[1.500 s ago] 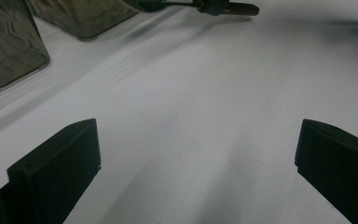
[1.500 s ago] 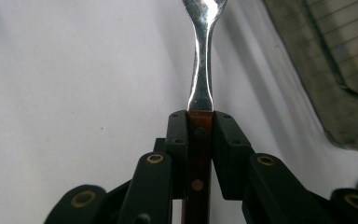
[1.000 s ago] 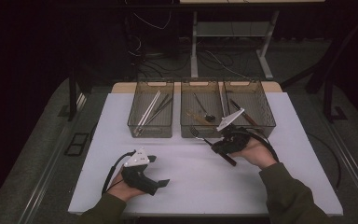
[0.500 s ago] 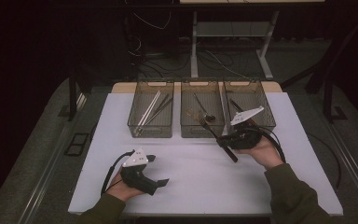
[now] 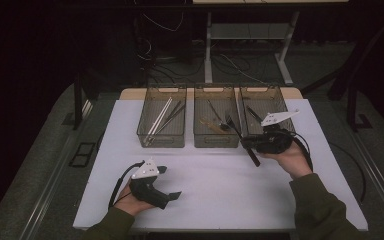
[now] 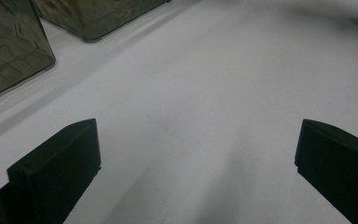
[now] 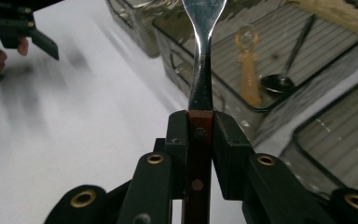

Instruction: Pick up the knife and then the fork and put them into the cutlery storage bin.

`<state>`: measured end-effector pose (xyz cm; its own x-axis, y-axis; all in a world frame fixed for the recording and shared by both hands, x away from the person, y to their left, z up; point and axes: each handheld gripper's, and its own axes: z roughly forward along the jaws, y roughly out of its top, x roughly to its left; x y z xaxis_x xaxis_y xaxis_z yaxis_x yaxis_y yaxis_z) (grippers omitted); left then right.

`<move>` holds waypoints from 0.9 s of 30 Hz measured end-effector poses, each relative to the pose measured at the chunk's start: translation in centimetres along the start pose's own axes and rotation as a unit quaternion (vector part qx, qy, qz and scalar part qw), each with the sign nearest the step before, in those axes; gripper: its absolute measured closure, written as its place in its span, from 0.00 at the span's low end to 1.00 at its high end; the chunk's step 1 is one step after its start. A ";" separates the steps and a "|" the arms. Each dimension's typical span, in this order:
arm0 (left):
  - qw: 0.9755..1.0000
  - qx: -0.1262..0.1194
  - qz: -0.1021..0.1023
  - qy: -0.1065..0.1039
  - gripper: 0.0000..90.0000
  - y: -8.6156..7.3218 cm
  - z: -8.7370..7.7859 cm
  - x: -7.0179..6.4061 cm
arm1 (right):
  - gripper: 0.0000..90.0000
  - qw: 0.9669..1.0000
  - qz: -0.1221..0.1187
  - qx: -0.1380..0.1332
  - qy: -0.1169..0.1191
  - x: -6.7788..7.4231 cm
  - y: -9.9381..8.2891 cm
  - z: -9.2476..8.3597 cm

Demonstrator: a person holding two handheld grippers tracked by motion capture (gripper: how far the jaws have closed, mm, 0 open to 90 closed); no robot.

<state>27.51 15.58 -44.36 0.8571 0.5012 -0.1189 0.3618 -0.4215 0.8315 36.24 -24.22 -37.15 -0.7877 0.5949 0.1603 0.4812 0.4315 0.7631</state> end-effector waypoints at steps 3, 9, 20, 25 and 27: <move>1.000 0.000 -0.001 0.000 0.00 0.0 0.0 0.0 | 0.86 1.000 0.005 -0.012 -0.007 -0.5 0.0 -0.6; 1.000 0.001 -0.001 -0.002 0.00 0.0 0.1 -0.1 | 0.86 0.999 0.018 -0.032 -0.027 -1.8 0.4 -2.1; 1.000 0.001 -0.002 -0.001 0.00 0.0 0.1 0.0 | 0.86 0.994 0.037 -0.052 -0.089 -4.7 2.1 -3.9; 1.000 -0.001 -0.001 -0.003 0.00 0.0 0.1 0.0 | 0.86 0.989 0.057 -0.059 -0.122 -6.8 2.9 -4.1; 1.000 -0.001 -0.001 -0.003 0.00 0.0 0.1 0.0 | 0.86 0.987 0.064 -0.060 -0.137 -7.5 3.1 -4.1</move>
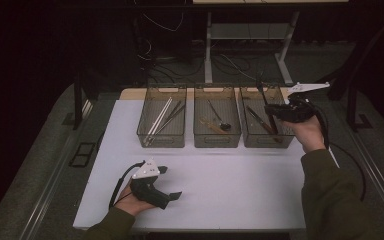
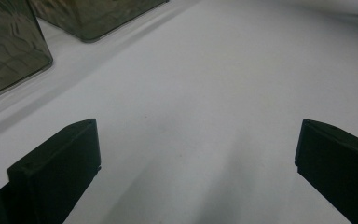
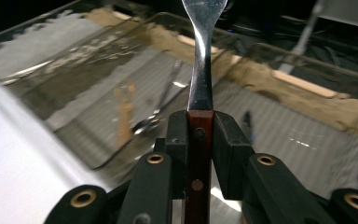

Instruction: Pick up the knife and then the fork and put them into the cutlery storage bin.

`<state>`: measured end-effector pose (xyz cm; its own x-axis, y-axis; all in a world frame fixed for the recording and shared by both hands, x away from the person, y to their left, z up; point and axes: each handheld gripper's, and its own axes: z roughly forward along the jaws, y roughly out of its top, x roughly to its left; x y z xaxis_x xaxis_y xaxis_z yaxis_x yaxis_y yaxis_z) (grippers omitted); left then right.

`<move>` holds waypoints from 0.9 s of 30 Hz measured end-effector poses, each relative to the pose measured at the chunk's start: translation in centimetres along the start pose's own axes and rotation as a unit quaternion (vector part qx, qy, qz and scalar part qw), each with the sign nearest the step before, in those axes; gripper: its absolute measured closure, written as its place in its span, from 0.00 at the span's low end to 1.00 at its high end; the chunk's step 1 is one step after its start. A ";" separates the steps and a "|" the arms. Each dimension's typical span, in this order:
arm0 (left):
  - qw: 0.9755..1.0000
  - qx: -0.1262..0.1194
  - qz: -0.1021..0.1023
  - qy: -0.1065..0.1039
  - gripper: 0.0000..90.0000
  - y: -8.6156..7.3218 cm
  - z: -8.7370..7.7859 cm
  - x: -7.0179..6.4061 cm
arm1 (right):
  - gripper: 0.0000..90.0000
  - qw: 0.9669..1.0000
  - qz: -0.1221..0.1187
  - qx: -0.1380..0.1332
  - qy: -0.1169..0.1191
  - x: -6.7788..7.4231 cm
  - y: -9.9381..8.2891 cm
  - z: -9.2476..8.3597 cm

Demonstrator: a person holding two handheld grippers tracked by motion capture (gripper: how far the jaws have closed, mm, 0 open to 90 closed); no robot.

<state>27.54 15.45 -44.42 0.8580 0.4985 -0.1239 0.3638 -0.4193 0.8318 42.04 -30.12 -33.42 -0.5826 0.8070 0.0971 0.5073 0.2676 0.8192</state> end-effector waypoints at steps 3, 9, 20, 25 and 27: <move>1.000 0.000 0.000 0.000 0.00 0.0 0.0 0.0 | 0.86 1.000 0.011 0.003 -0.019 -0.8 0.2 0.6; 1.000 -0.002 0.000 -0.001 0.00 0.0 0.0 -0.1 | 0.86 0.998 0.022 0.029 -0.050 -2.1 -0.6 2.1; 1.000 -0.001 0.000 -0.003 0.00 0.0 0.0 -0.1 | 0.86 0.992 0.042 0.100 -0.068 -3.5 -3.1 4.2; 1.000 0.000 0.000 -0.002 0.00 0.0 0.1 -0.1 | 0.86 0.988 0.039 0.130 -0.080 -3.6 -3.6 4.9; 1.000 0.000 0.000 -0.003 0.00 0.0 0.1 -0.1 | 0.84 0.986 0.038 0.137 -0.088 -3.5 -3.7 5.2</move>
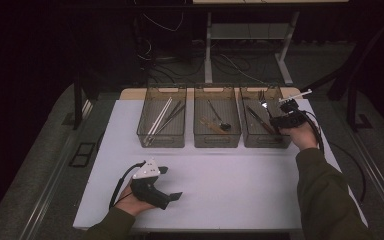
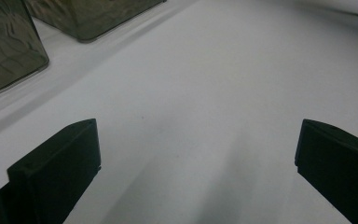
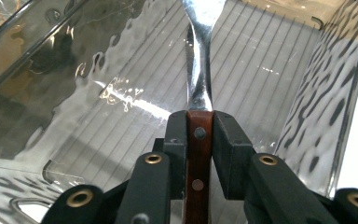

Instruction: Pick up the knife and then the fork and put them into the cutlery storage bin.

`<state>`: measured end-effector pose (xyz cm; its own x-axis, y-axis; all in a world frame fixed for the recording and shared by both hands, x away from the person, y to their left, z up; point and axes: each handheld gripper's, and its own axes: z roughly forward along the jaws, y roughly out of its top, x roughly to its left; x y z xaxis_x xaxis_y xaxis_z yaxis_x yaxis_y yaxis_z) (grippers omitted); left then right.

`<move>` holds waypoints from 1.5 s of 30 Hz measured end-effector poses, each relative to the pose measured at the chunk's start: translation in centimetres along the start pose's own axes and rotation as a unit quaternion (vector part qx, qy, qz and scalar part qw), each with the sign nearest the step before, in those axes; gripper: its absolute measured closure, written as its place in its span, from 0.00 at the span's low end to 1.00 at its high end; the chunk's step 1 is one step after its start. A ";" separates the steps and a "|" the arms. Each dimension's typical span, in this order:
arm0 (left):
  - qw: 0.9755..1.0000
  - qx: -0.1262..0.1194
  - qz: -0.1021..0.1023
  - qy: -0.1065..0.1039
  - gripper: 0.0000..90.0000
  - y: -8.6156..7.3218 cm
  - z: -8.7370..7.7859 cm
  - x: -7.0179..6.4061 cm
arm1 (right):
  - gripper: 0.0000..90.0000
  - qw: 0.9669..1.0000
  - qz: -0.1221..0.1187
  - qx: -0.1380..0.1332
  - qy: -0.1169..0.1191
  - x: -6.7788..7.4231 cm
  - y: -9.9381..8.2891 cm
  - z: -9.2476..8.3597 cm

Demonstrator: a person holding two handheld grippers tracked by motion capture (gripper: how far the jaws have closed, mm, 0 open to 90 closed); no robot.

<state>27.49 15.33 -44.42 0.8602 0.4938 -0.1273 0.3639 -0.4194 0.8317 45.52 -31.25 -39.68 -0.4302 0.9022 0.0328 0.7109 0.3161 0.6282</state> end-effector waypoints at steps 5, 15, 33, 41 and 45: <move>1.000 0.000 0.000 0.000 0.00 0.0 0.0 0.0 | 0.62 1.000 0.010 -0.027 0.000 0.1 0.3 -0.4; 1.000 0.002 -0.003 -0.001 0.00 0.0 0.1 0.2 | 0.43 0.997 0.031 -0.074 0.017 -0.1 0.4 -1.5; 1.000 0.001 -0.001 0.002 0.00 0.1 -0.1 0.4 | 0.21 0.987 0.007 -0.140 0.074 1.7 -0.9 -4.0; 1.000 0.002 0.001 0.003 0.00 0.1 -0.2 0.4 | 0.20 0.983 -0.031 -0.148 0.100 3.8 -2.5 -5.2; 1.000 0.001 0.001 0.003 0.00 0.1 -0.3 0.4 | 0.20 0.981 -0.041 -0.152 0.110 4.7 -3.7 -5.7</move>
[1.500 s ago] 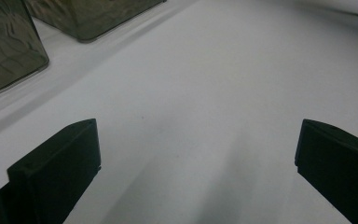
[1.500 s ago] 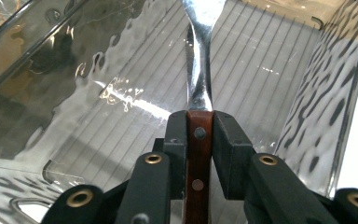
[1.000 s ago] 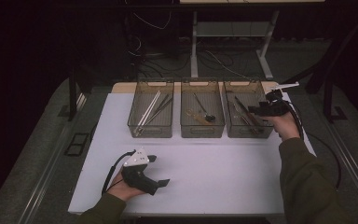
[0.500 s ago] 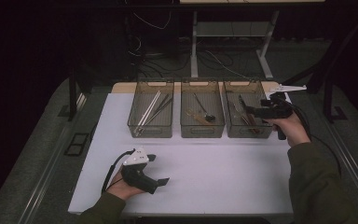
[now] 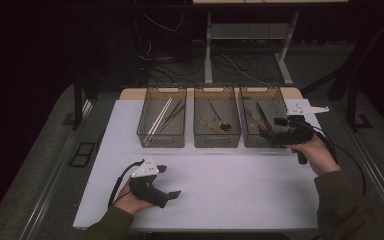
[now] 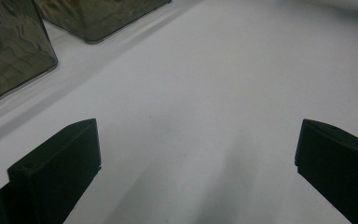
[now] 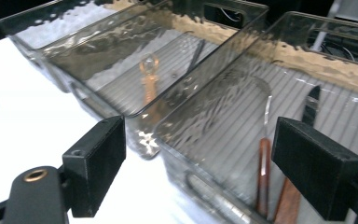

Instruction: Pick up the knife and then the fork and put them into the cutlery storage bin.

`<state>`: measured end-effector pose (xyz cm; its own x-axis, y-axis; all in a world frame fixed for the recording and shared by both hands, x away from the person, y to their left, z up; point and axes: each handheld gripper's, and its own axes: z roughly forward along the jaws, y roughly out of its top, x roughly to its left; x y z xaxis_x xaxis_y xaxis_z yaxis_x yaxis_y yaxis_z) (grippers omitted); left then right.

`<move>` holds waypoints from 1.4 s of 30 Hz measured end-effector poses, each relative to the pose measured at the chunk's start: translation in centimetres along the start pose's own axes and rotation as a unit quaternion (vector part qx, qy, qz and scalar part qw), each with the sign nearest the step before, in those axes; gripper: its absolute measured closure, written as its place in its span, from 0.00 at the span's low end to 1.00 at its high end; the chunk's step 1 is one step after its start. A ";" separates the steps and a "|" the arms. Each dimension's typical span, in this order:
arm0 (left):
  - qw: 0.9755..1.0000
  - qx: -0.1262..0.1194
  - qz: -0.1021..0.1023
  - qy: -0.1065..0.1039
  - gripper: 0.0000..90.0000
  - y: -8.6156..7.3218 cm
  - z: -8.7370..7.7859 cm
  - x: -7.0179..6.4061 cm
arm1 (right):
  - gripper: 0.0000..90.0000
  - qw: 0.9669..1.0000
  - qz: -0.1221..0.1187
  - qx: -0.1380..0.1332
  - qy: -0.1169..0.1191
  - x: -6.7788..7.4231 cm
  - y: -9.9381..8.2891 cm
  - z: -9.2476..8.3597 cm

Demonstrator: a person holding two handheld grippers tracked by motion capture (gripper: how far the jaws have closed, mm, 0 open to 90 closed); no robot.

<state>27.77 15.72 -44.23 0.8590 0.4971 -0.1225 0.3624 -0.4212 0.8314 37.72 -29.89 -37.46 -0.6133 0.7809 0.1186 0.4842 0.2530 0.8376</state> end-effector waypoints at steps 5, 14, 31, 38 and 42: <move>1.000 -0.001 0.000 0.000 0.00 0.0 0.0 -0.1 | 0.20 1.000 -0.009 -0.008 0.011 1.3 -1.2 -0.6; 1.000 -0.002 0.000 0.001 0.00 0.0 -0.1 -0.2 | 0.16 0.999 -0.014 -0.016 0.025 3.2 -4.1 -1.5; 1.000 -0.002 0.002 0.000 0.00 0.1 -0.2 -0.3 | 0.16 0.998 -0.018 -0.025 0.055 5.7 -8.2 -2.8; 1.000 -0.001 0.003 0.000 0.00 0.1 -0.2 -0.3 | 0.16 0.998 -0.029 -0.014 0.063 6.5 -9.7 -3.3; 1.000 -0.002 0.002 -0.001 0.00 0.1 -0.1 -0.4 | 0.16 0.998 -0.030 -0.015 0.061 6.7 -10.3 -3.7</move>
<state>27.44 15.62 -44.05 0.8609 0.4945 -0.1195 0.3570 -0.4199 0.8344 26.33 -29.31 -43.30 -0.7126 0.6892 0.1311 0.4269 0.2777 0.8606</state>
